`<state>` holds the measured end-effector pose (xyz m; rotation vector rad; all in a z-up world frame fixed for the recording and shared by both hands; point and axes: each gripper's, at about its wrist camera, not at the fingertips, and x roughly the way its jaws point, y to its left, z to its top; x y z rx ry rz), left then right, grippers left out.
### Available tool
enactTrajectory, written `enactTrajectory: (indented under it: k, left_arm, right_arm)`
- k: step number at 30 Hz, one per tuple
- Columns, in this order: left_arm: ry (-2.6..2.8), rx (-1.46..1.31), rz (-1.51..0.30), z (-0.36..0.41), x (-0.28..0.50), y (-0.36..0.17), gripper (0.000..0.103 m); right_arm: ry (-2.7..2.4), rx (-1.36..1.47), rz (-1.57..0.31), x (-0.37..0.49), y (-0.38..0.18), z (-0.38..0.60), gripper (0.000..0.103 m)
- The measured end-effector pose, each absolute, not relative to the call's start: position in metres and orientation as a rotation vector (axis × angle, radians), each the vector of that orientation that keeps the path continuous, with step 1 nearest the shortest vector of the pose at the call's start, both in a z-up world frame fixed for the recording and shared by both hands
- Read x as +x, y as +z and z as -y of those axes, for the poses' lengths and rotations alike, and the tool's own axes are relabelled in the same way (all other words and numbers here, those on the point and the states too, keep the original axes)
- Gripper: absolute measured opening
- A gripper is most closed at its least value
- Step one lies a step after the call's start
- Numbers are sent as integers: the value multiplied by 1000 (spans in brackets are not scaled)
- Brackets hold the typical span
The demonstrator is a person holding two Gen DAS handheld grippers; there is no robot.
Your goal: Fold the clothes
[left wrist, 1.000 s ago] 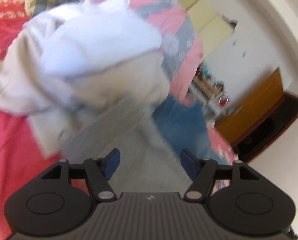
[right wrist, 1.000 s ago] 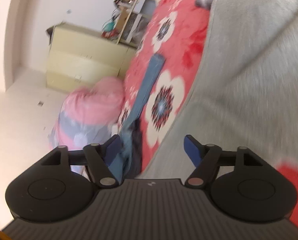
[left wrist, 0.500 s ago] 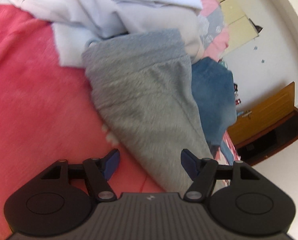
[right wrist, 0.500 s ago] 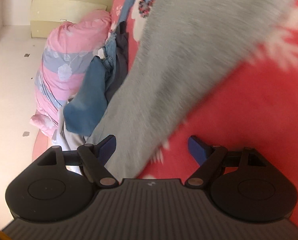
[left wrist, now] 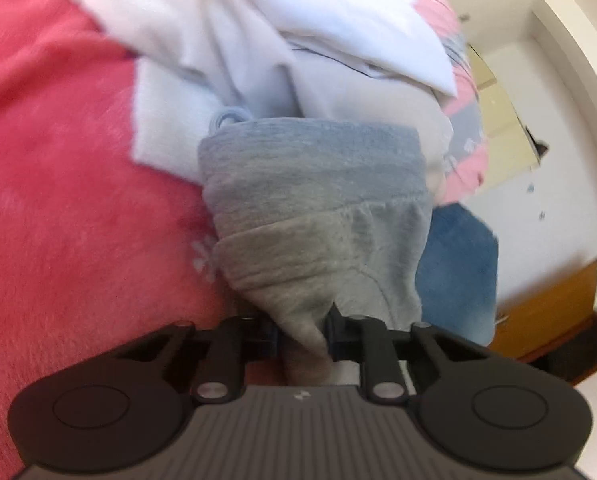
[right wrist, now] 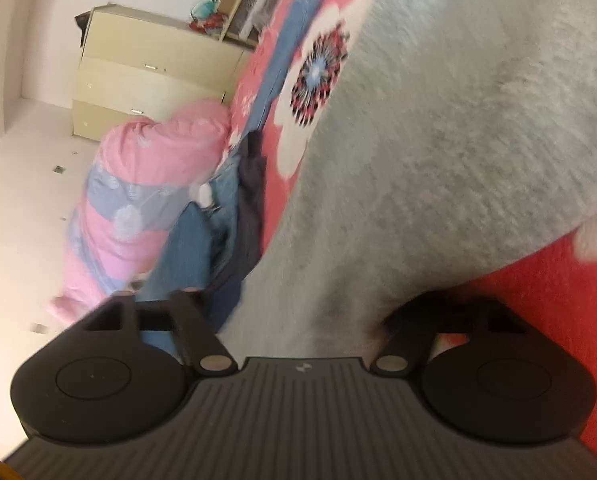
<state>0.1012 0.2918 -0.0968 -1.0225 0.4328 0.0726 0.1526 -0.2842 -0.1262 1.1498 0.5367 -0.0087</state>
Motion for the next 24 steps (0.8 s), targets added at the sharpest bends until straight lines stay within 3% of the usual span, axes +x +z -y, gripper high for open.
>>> enactTrajectory:
  k: [1, 2, 4, 13, 18, 23, 24]
  left_arm:
    - [66, -1034, -436, -294, 96, -94, 13]
    - [60, -1046, -440, -296, 90, -91, 12]
    - [48, -1069, -446, -300, 79, -86, 11]
    - [1, -1149, -492, -321, 20, -62, 10]
    - [26, -1056, -606, -331, -22, -89, 12]
    - [14, -1071, -604, -342, -37, -110, 37]
    - [8, -1058, -591, -346, -41, -108, 37]
  right_arm:
    - [-37, 1118, -539, 153, -128, 284, 18]
    - [-53, 1119, -536, 151, -131, 286, 12]
    - [-54, 1144, -501, 144, -131, 288, 9]
    - [-3, 1082, -391, 72, -84, 274, 7]
    - [6, 1017, -460, 23, -84, 262, 7]
    - [-28, 1009, -682, 23, -104, 274, 19]
    - [-29, 996, -700, 20, -100, 278, 22]
